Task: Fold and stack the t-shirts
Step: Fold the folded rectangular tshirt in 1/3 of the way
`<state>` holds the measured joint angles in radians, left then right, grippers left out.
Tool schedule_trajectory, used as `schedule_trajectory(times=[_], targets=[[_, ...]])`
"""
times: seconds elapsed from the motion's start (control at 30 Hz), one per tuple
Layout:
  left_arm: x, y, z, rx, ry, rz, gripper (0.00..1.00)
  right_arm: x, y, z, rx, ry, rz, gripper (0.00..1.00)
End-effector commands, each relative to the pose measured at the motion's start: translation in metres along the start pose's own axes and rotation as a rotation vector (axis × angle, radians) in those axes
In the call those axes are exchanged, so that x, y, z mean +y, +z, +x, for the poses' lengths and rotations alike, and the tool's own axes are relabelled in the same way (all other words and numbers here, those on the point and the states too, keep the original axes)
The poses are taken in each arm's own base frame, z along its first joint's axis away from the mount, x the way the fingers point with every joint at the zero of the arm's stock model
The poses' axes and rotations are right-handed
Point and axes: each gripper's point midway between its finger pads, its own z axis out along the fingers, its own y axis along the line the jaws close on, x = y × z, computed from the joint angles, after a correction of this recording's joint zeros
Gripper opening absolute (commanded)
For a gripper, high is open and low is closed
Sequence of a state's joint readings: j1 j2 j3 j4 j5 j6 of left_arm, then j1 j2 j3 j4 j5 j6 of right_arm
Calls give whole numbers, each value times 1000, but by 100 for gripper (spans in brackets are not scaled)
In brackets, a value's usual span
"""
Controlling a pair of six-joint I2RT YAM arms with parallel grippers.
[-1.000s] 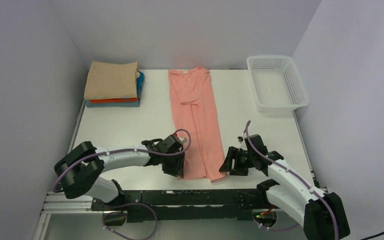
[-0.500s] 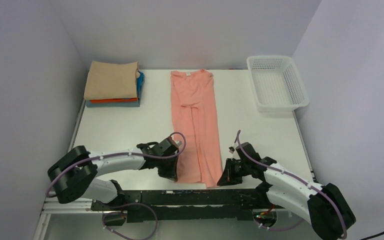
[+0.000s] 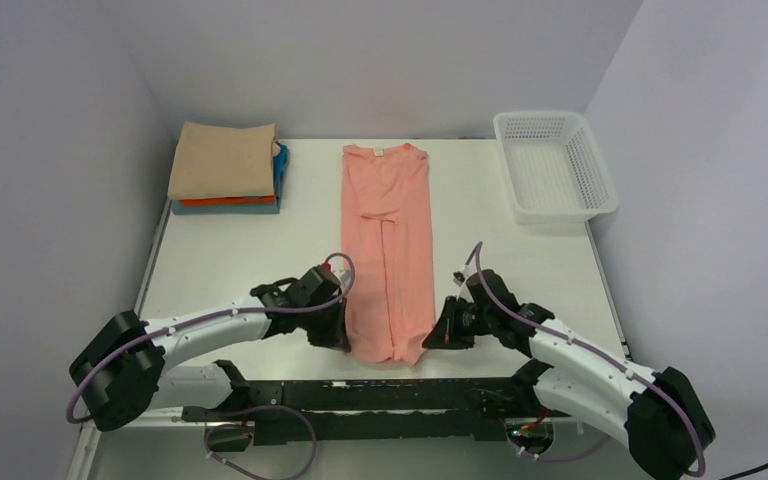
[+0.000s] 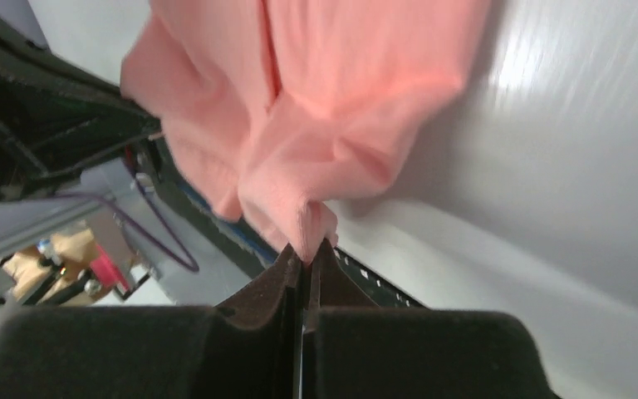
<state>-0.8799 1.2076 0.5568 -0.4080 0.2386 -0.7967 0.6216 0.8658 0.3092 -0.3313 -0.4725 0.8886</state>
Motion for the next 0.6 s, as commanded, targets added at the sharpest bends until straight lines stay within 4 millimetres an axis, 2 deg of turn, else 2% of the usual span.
schedule_trajectory(times=[0.0, 0.17, 0.4, 0.57], targets=[[-34, -18, -64, -167, 54, 95, 0, 39, -2, -61, -188, -125, -13, 0], [-36, -29, -121, -291, -18, 143, 0, 56, -2, -111, -328, -155, 43, 0], [-18, -35, -193, -398, -45, 74, 0, 66, -13, -178, -500, -173, 117, 0], [-14, -35, -232, -425, -52, 70, 0, 71, -16, -218, -560, -170, 91, 0]])
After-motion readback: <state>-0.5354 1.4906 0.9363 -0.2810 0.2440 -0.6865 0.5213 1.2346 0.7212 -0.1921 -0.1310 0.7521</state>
